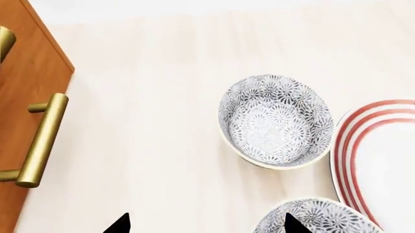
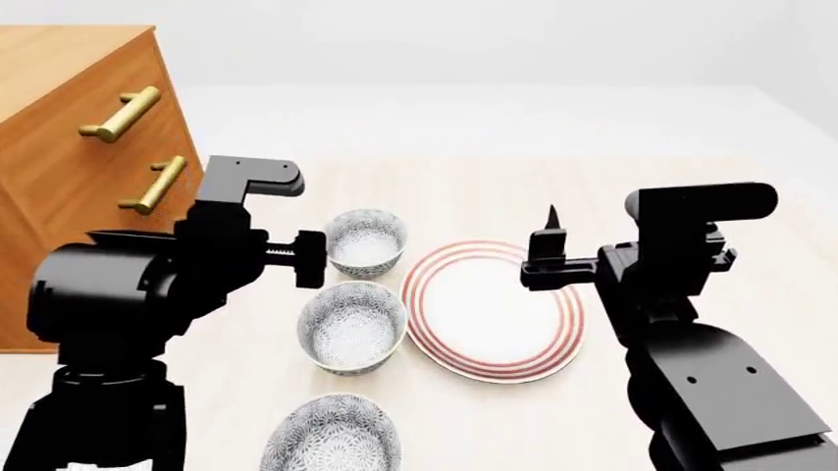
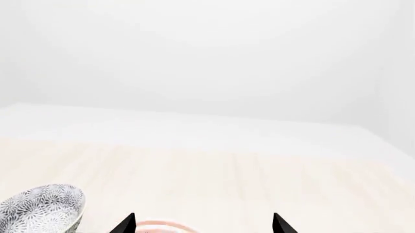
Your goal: Stack the bowl in the middle on the bowl at the back.
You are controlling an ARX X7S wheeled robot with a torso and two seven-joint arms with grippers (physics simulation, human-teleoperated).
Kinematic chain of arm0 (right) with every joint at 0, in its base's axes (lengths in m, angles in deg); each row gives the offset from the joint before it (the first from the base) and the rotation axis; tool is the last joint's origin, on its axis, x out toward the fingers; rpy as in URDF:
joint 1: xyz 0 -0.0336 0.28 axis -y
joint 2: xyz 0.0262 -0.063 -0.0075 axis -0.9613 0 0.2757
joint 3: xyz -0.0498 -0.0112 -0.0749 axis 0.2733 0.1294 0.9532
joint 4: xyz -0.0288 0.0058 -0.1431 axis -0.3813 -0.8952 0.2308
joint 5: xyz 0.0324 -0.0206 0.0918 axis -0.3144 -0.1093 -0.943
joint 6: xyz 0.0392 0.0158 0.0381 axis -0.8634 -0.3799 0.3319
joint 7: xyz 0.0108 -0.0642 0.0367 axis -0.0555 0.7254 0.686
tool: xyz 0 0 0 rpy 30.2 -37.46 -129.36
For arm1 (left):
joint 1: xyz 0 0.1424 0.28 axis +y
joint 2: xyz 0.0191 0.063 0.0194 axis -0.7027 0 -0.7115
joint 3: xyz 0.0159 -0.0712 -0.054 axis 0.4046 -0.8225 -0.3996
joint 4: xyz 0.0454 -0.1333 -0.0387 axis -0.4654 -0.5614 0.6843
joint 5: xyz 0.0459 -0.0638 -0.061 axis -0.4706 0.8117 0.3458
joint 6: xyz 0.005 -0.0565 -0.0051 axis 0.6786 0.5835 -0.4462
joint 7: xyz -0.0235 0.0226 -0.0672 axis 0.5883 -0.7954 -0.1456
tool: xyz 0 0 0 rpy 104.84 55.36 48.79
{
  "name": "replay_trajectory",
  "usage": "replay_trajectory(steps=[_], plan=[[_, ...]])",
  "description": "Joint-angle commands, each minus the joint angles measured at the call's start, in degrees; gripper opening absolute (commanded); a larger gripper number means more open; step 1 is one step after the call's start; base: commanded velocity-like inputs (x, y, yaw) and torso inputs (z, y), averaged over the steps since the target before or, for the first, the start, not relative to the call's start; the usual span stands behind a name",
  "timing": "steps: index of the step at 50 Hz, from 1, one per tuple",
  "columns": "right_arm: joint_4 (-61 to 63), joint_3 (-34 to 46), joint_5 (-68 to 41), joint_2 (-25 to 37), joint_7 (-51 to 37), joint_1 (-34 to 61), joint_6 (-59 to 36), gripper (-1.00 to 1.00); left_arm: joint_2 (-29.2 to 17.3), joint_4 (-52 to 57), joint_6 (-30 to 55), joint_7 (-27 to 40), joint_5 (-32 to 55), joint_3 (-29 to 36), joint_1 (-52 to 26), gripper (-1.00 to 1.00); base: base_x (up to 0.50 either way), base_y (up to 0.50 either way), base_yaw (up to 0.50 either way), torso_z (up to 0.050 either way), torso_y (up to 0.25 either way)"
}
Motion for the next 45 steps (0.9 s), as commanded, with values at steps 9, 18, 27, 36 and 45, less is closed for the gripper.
replay_trajectory(steps=[9,18,27,36,45], plan=[[0.03,-0.47,-0.87,-0.21,-0.55,-0.63,-0.32,1.0,-0.2,0.14,4.0,-0.34,1.68,1.25,0.22,1.0,0.0,0.0,0.0,0.0,0.0],[-0.24,-0.37,-1.01,-0.25,-0.94,-0.81,-0.08,1.0,0.15,-0.55,5.35,0.04,2.67,0.8,0.39,1.0,0.0,0.0,0.0,0.0,0.0],[-0.15,-0.24,-1.12,-0.17,-1.37,-1.3,-0.04,1.0,0.12,-2.14,6.66,3.16,7.47,0.4,0.51,1.0,0.0,0.0,0.0,0.0,0.0],[-0.38,-0.46,-1.46,-0.22,-1.63,-1.67,0.08,1.0,-0.71,-4.64,6.19,9.86,16.21,0.02,0.43,1.0,0.0,0.0,0.0,0.0,0.0],[-0.51,-0.57,-1.68,-0.05,-1.94,-2.1,0.04,1.0,-0.74,-6.06,5.62,11.96,18.66,0.24,1.05,1.0,0.0,0.0,0.0,0.0,0.0]])
